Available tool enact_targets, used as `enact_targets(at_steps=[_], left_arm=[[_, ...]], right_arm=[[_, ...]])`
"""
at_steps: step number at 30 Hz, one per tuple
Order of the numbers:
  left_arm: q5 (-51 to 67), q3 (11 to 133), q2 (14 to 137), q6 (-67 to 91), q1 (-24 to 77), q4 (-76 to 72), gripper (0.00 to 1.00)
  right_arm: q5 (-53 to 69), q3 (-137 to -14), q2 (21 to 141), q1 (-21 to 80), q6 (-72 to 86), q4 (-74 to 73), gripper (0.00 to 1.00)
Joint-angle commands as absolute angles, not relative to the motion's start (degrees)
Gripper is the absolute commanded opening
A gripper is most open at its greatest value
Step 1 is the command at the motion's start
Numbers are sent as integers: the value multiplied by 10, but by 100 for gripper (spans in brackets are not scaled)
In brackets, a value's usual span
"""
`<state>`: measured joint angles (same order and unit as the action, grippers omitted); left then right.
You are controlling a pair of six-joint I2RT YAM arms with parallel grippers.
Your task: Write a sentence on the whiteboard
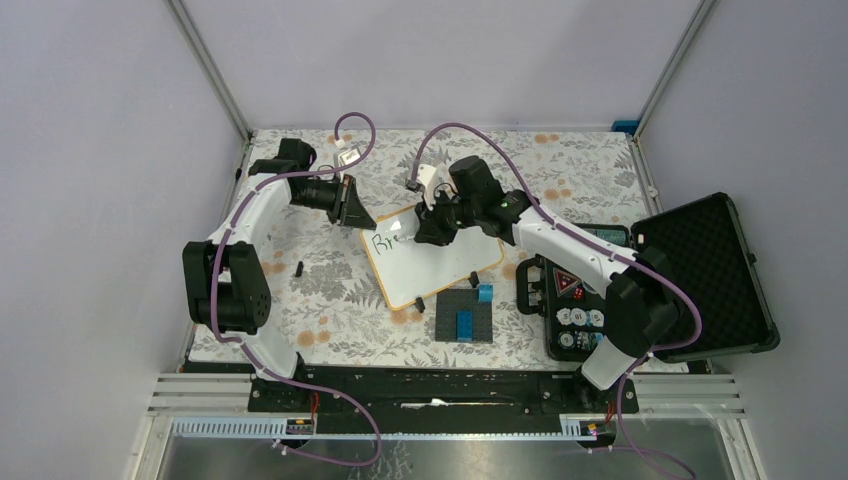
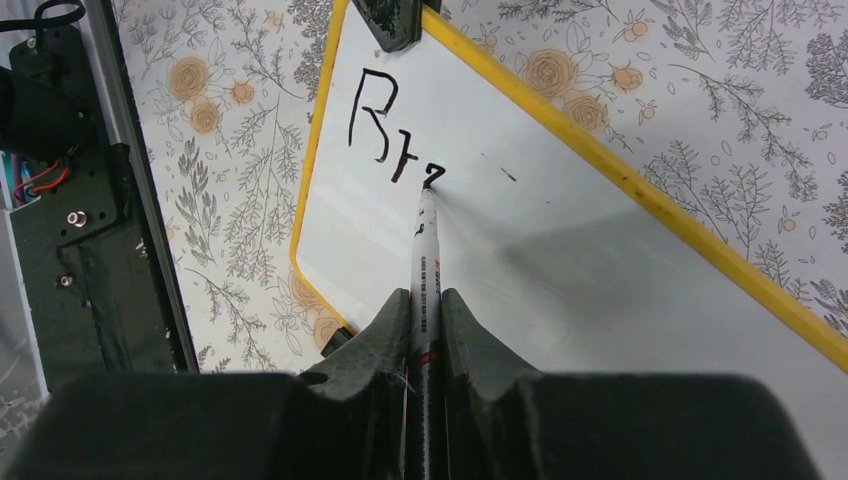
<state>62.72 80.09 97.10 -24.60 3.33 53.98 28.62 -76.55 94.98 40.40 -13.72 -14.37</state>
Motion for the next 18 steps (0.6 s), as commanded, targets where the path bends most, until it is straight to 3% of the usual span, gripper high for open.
enact_targets(at_steps=[1, 18], left_arm=[[631, 793, 954, -253, 44, 541, 0], [630, 795, 954, -251, 44, 541, 0]], right_arm=[[276, -753, 936, 410, -154, -140, 0], [272, -776, 906, 410, -157, -155, 0]])
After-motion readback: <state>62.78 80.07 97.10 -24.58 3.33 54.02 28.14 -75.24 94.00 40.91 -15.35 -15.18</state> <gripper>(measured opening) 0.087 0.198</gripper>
